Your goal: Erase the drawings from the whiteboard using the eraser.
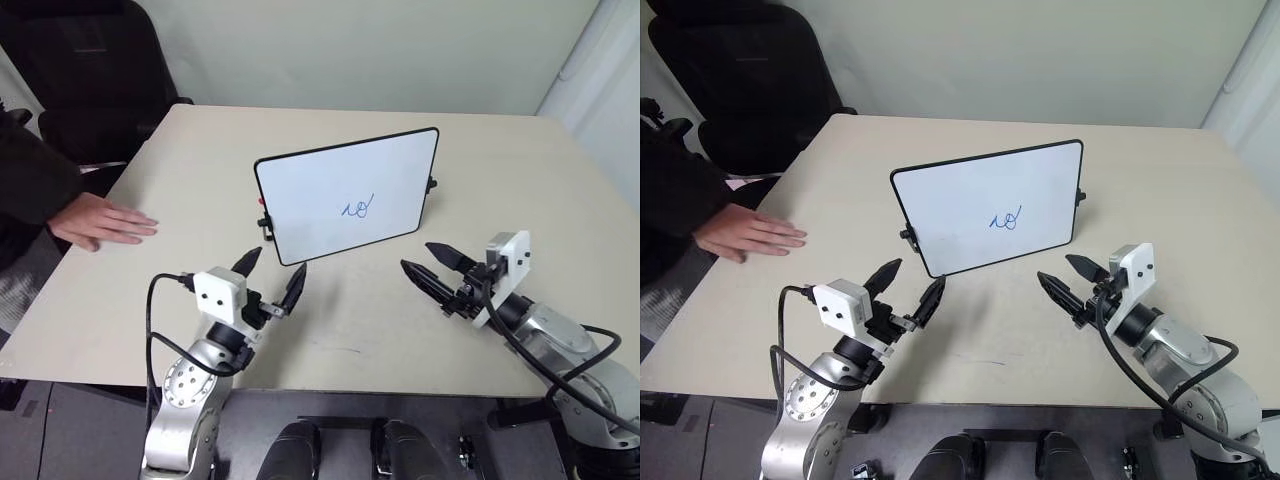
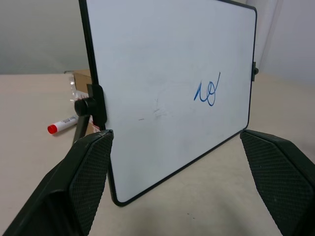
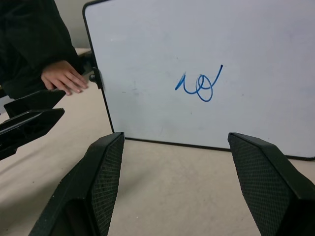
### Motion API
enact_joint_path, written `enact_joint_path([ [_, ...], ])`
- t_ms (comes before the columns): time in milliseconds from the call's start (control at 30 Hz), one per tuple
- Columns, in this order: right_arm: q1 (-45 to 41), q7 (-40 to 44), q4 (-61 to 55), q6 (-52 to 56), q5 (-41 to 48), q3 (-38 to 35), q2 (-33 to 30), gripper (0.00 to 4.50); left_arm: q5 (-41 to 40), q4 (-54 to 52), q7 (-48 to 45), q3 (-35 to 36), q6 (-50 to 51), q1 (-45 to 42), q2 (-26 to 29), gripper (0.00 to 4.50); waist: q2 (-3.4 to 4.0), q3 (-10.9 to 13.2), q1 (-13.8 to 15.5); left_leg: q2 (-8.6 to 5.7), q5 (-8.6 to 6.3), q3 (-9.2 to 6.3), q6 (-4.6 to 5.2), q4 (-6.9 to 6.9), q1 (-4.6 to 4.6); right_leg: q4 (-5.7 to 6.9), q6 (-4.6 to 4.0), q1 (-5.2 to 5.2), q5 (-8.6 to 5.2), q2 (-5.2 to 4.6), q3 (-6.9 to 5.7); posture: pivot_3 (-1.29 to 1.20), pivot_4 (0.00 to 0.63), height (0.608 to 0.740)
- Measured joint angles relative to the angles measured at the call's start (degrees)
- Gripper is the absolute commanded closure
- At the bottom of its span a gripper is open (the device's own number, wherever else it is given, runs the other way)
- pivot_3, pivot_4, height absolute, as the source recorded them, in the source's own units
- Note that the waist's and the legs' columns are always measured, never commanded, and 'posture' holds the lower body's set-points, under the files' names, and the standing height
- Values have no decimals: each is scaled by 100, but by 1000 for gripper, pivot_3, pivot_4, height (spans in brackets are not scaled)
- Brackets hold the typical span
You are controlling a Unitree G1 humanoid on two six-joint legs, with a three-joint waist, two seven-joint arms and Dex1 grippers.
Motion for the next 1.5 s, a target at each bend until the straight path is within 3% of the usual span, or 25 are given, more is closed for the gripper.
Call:
enact_joint_path([
  [333, -238, -317, 62, 399, -88, -115, -188, 945, 83, 232, 19, -71, -155, -123, -133, 0, 0, 0, 6, 0, 1, 5, 1, 1, 1, 2, 0, 0, 0, 1, 6, 0, 150, 735],
  [367, -322, -468, 86, 599, -89, -140, -240, 945, 92, 247, 19, -83, -187, -119, -156, 0, 0, 0, 6, 0, 2, 5, 2, 2, 2, 2, 1, 1, 0, 0, 6, 0, 150, 735],
  [500, -740, -1130, 263, 1851, 147, -516, -548, 53, 182, 285, 16, -174, -220, -100, -162, 0, 0, 1, 14, -1, 5, 13, 7, 3, 0, 2, 4, 1, 1, 0, 13, 0, 150, 735],
  [733, -1041, -1399, 213, 3735, 827, -1203, -1402, 16, 168, 286, -6, -263, -219, -35, -171, 0, -1, 0, 21, 0, 8, 17, 35, 1, 0, 1, 27, 1, -13, 3, 17, 0, 150, 735],
  [967, -1574, -1423, 481, 5409, 1169, -1567, -1431, 16, 154, 284, -8, -296, -219, -20, -191, 0, -1, 1, 20, 0, 14, 32, 75, 1, 2, 1, 36, -13, -19, 23, 56, 0, 150, 735],
  [1500, -1452, -1611, 1120, 5571, 480, -1236, -1372, 16, 150, 185, 22, -404, -217, 107, -207, 0, -1, 0, 23, 0, -2, 53, 87, 2, 5, 12, 43, -38, -20, 35, 105, 0, 150, 735],
])
